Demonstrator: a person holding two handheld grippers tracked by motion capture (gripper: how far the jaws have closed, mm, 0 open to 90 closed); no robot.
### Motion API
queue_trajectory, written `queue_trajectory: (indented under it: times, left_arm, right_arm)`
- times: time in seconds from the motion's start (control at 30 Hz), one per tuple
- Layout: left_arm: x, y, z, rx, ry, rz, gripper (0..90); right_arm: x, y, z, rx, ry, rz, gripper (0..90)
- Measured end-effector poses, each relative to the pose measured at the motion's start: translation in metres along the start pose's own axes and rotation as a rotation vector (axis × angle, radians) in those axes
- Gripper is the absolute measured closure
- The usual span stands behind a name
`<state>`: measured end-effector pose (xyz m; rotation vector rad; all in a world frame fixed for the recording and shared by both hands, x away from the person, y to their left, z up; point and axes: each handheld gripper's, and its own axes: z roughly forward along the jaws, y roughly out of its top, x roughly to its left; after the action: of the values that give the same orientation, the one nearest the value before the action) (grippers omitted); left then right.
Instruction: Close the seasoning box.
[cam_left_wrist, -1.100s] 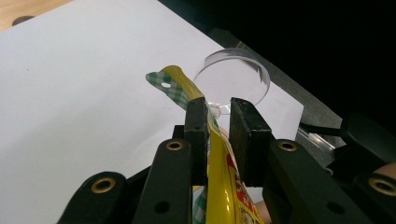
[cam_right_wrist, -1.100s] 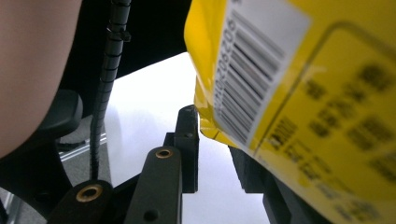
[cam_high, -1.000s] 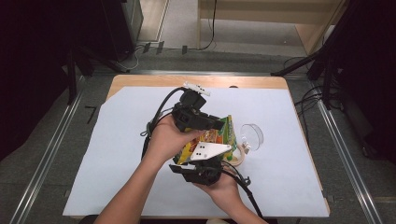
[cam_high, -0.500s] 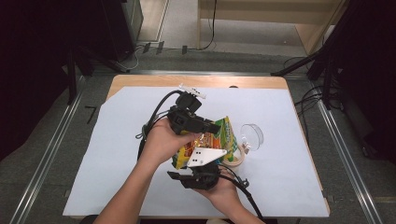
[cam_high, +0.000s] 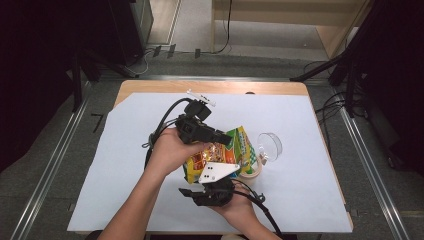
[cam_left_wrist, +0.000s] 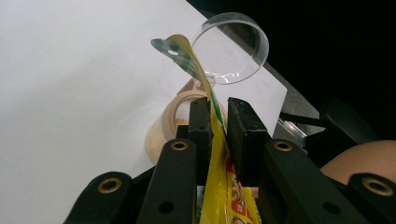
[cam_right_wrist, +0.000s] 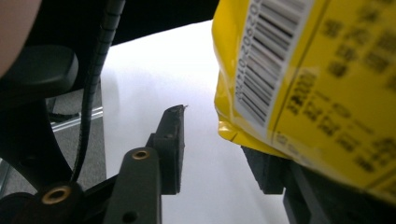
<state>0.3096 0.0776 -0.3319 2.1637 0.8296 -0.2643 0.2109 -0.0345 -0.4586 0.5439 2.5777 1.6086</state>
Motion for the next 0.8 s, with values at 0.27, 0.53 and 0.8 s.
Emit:
queue_trajectory:
  times: [0.27,0.53,0.8]
  left_arm:
    - [0.002,-0.003,-0.003,0.013,-0.011,-0.001,83.6]
    - [0.008,-0.005,-0.004,0.027,-0.013,-0.012,84.4]
    - [0.009,-0.004,0.002,0.035,-0.025,-0.011,83.1]
  right_arm:
    - [0.001,-0.004,0.003,0.008,-0.005,-0.002,56.1]
    - [-0.003,-0.012,0.003,-0.001,-0.028,0.046,50.8]
    - [-0.007,-0.015,0.002,0.018,-0.038,0.046,52.2]
